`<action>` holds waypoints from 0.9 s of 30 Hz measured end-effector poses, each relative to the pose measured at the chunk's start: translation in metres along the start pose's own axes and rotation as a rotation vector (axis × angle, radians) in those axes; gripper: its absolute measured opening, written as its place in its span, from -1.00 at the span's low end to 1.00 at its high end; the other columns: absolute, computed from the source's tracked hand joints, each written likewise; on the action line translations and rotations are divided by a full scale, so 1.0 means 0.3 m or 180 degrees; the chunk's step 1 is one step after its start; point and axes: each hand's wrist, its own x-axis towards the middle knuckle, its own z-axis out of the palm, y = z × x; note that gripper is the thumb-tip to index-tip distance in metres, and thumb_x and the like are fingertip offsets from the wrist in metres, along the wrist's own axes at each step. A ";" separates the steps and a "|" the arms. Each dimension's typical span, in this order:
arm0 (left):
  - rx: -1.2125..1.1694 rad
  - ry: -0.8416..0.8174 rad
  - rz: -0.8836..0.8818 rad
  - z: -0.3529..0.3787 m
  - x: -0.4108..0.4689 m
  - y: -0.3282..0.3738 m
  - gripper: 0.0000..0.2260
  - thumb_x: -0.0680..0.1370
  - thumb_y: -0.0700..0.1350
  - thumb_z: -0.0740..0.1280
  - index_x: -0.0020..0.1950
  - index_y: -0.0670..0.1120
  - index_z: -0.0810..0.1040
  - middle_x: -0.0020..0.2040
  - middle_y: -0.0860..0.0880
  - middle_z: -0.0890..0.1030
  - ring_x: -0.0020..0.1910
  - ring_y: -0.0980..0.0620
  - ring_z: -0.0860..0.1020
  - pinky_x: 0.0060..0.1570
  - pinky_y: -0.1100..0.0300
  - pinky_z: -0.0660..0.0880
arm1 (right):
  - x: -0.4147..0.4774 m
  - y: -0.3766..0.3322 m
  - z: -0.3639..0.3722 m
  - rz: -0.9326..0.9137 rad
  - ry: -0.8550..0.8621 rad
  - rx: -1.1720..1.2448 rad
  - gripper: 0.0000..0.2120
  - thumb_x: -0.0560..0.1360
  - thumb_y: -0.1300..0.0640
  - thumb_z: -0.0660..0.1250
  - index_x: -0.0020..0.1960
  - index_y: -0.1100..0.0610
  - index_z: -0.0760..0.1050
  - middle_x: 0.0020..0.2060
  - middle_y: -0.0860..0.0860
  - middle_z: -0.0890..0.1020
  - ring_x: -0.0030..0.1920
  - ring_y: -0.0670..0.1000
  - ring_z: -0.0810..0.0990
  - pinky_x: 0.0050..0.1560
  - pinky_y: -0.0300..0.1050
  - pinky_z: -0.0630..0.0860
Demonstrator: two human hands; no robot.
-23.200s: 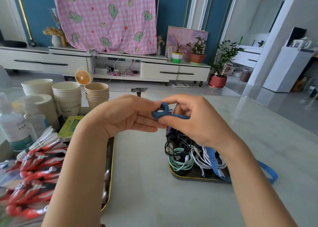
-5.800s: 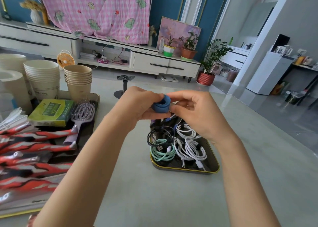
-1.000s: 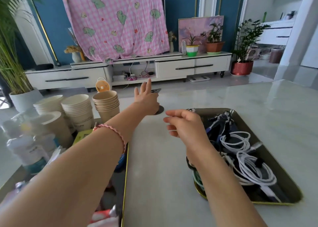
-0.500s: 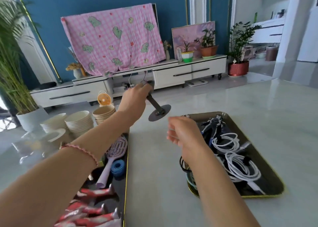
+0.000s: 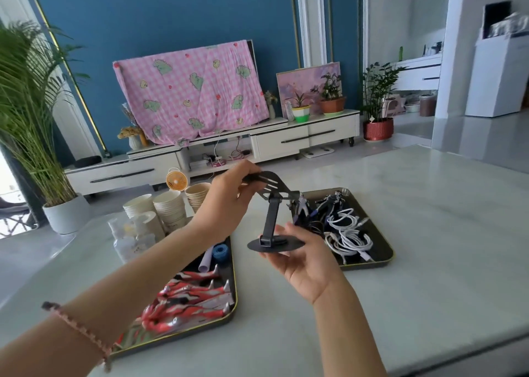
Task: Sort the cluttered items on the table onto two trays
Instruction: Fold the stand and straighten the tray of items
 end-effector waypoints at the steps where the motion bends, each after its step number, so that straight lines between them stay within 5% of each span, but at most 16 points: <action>1: -0.0025 0.0051 -0.0009 0.006 -0.015 0.012 -0.83 0.53 -0.32 0.30 0.12 -0.22 0.50 -0.08 0.05 0.57 -0.04 0.02 0.56 0.02 0.37 0.48 | -0.015 0.007 0.015 -0.0067 0.0046 -0.0181 -0.86 0.53 0.28 0.23 -0.02 0.39 0.46 -0.12 0.27 0.56 -0.17 0.20 0.59 -0.44 -0.15 0.58; 3: -0.0178 0.0313 -0.0382 0.045 -0.059 0.033 -0.67 0.54 -0.20 0.31 0.30 -0.15 0.39 0.18 0.00 0.51 0.17 0.07 0.49 0.22 0.21 0.41 | -0.025 0.026 0.038 -0.0264 0.0193 -0.0360 -0.88 0.52 0.42 0.17 -0.13 0.38 0.48 -0.27 0.20 0.59 -0.26 0.10 0.60 -0.34 -0.14 0.61; 5: -0.0694 0.0547 -0.1619 0.107 -0.112 0.059 -0.49 0.50 0.04 0.36 0.36 -0.14 0.31 0.29 -0.06 0.42 0.24 0.04 0.43 0.25 0.10 0.37 | -0.021 0.049 0.051 -0.0545 0.0365 -0.0453 -0.83 0.51 0.47 0.14 -0.08 0.39 0.50 -0.23 0.19 0.62 -0.17 0.09 0.60 -0.06 -0.09 0.61; 7: -0.1788 0.0471 -0.2905 0.156 -0.146 0.091 -0.43 0.38 0.21 0.40 0.15 -0.22 0.47 0.11 -0.19 0.54 0.05 -0.09 0.53 0.08 0.03 0.47 | -0.013 0.058 0.054 -0.0972 0.0824 -0.0997 -0.79 0.49 0.44 0.18 0.06 0.34 0.52 -0.05 0.20 0.61 -0.03 0.13 0.59 0.10 -0.01 0.53; 9: -0.3180 0.0449 -0.3523 0.186 -0.154 0.107 -0.57 0.46 0.09 0.39 0.08 -0.26 0.54 0.03 -0.24 0.62 -0.04 -0.13 0.60 -0.01 0.03 0.54 | -0.010 0.056 0.050 -0.1388 0.1304 -0.1585 -0.75 0.48 0.39 0.21 0.12 0.26 0.50 0.05 0.14 0.59 0.05 0.12 0.57 0.07 -0.06 0.51; 14: -0.4302 0.0306 -0.3875 0.196 -0.142 0.170 -0.69 0.57 0.04 0.25 0.00 -0.21 0.57 -0.24 -0.15 0.68 -0.14 -0.06 0.60 -0.18 0.07 0.50 | -0.025 0.070 0.062 -0.2093 0.1831 -0.2004 -0.67 0.54 0.32 0.18 0.30 0.23 0.40 0.15 0.13 0.56 0.16 0.12 0.54 0.15 -0.02 0.51; 17: -0.4267 0.0194 -0.3662 0.194 -0.134 0.175 -0.71 0.56 0.01 0.26 0.09 -0.18 0.58 -0.09 -0.14 0.68 -0.14 -0.05 0.64 -0.13 0.08 0.52 | -0.035 0.058 0.060 -0.2327 0.1844 -0.2430 -0.68 0.53 0.28 0.21 0.27 0.17 0.46 0.09 0.06 0.60 0.12 0.05 0.56 0.07 -0.17 0.47; 20: -0.4214 0.0206 -0.3573 0.198 -0.131 0.171 -0.75 0.58 -0.04 0.24 0.12 -0.18 0.56 0.04 -0.15 0.64 -0.06 -0.06 0.60 -0.05 0.05 0.50 | -0.031 0.032 0.047 -0.2401 0.1813 -0.2537 -0.68 0.50 0.24 0.27 0.24 0.12 0.51 0.07 0.03 0.63 0.09 0.03 0.57 0.12 -0.07 0.50; 23: -0.4272 0.0369 -0.3650 0.202 -0.122 0.164 -0.75 0.59 -0.04 0.20 -0.06 -0.21 0.54 -0.17 -0.16 0.64 -0.14 -0.08 0.57 -0.13 0.02 0.49 | -0.029 0.009 0.043 -0.2001 0.1591 -0.2706 -0.72 0.44 0.20 0.27 0.14 0.14 0.55 -0.02 0.03 0.64 0.01 0.04 0.58 0.11 -0.13 0.52; 25: -0.4283 0.0485 -0.3788 0.200 -0.109 0.141 -0.75 0.58 -0.06 0.23 -0.10 -0.24 0.54 -0.21 -0.18 0.64 -0.16 -0.10 0.56 -0.16 0.00 0.46 | -0.044 -0.020 0.029 -0.1496 0.1042 -0.2366 -0.86 0.44 0.30 0.18 -0.09 0.23 0.51 -0.24 0.05 0.57 -0.24 -0.01 0.50 -0.23 -0.42 0.45; 27: -0.4244 0.0443 -0.3914 0.206 -0.105 0.117 -0.76 0.55 -0.08 0.27 -0.05 -0.26 0.55 -0.17 -0.21 0.65 -0.15 -0.14 0.58 -0.19 -0.04 0.47 | -0.063 -0.047 0.014 -0.1012 0.0353 -0.1621 -0.74 0.44 0.37 0.06 -0.13 0.21 0.51 -0.30 0.04 0.56 -0.33 -0.06 0.48 -0.35 -0.38 0.40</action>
